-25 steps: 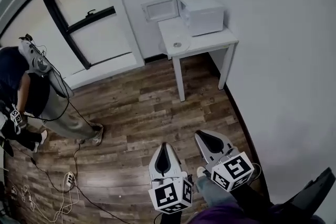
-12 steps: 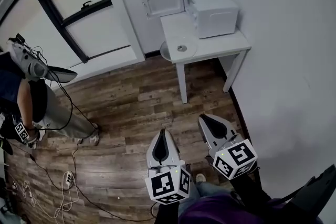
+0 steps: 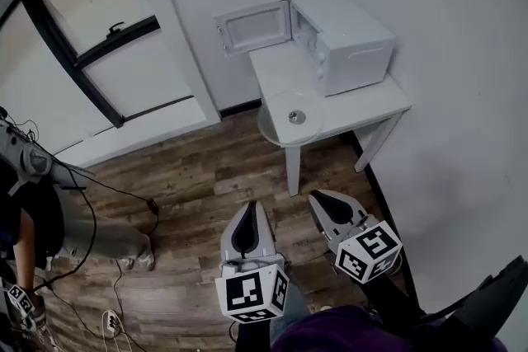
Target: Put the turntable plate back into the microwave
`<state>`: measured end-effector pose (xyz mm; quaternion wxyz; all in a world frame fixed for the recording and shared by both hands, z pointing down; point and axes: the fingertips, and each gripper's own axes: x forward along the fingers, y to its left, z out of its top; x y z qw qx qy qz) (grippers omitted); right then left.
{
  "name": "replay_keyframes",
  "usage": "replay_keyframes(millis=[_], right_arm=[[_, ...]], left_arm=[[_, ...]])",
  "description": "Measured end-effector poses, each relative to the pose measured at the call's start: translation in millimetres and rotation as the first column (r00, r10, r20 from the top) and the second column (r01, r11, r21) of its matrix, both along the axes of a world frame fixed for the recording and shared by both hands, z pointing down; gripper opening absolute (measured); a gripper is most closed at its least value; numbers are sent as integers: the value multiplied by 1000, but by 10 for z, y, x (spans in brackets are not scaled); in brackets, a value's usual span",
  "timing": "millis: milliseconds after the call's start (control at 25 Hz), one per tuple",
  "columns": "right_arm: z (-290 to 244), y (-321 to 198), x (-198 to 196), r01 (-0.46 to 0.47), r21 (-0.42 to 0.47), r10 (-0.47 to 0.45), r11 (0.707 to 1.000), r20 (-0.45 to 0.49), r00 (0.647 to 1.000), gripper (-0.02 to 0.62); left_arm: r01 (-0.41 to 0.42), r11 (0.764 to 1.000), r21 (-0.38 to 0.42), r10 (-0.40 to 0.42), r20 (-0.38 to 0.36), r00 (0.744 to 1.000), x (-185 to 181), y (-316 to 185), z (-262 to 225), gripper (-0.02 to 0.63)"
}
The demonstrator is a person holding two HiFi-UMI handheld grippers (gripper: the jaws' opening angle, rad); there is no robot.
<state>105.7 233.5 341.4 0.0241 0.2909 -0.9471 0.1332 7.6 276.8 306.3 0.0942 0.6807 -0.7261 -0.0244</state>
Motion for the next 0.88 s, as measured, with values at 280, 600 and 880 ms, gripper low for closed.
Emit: replay_keyframes(millis=[280, 600, 880], right_arm=[[52, -1225, -671, -81, -66, 81, 994, -14, 997, 6], [573, -2022, -564, -224, -210, 208, 952, -94, 974, 10], [1258, -2604, -273, -260, -367, 208, 893, -177, 962, 108]], left_arm=[[-101, 994, -51, 98, -53, 994, -739, -1136, 65, 8], [-215, 974, -72, 192, -242, 951, -899, -2146, 538, 9], [-317, 921, -226, 178, -480, 859, -774, -2819, 1402, 101]])
